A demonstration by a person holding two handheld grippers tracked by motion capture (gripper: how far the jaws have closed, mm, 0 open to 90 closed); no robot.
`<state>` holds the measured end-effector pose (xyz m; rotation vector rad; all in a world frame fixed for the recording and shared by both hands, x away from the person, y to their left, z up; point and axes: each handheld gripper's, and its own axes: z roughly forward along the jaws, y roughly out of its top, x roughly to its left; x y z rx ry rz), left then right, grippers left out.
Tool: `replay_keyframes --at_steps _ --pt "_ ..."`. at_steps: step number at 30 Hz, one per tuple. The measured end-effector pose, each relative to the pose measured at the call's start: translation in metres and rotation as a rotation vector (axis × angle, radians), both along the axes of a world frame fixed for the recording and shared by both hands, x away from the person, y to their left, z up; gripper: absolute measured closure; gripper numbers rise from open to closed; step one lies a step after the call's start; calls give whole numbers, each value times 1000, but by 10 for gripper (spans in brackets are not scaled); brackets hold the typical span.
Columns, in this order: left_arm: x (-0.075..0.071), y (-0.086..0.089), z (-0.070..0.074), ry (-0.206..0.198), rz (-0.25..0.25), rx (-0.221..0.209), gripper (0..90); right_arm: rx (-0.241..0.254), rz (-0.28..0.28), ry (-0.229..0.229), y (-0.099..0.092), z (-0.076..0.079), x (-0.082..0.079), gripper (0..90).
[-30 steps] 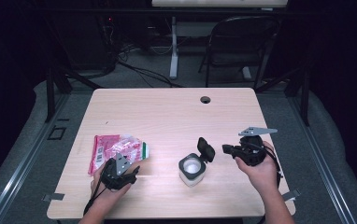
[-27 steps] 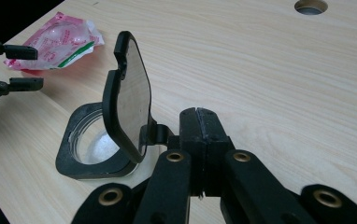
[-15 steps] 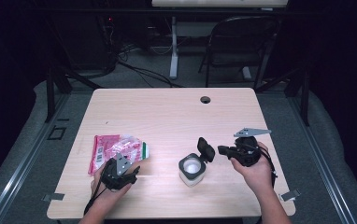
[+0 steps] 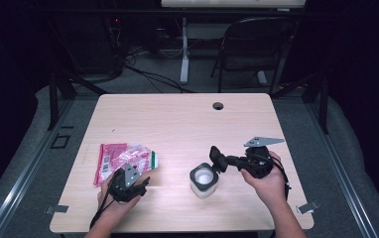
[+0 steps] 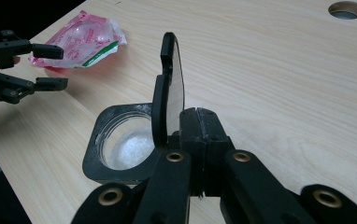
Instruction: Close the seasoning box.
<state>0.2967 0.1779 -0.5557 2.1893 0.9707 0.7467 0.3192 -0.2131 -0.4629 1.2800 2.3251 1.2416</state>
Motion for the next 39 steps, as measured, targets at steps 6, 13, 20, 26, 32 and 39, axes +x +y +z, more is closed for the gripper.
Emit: replay_keyframes --at_steps 6,13,20,26,32,39 --pt "-1 -3 1 -3 -12 -1 386 -4 5 0 1 1 -1 900" --pt "-4 -8 2 -12 -31 0 392 -1 8 -11 2 1 -2 900" --pt "-4 -10 1 -11 -36 4 392 -5 15 -13 5 2 -3 900" --pt "-4 -9 1 -11 -34 4 392 -1 22 -17 7 3 -5 900" --pt "-4 -9 0 -10 -35 4 392 -3 34 -13 10 2 -6 900" --pt "-3 -9 0 -9 -32 3 392 -10 44 -11 14 -1 -6 900"
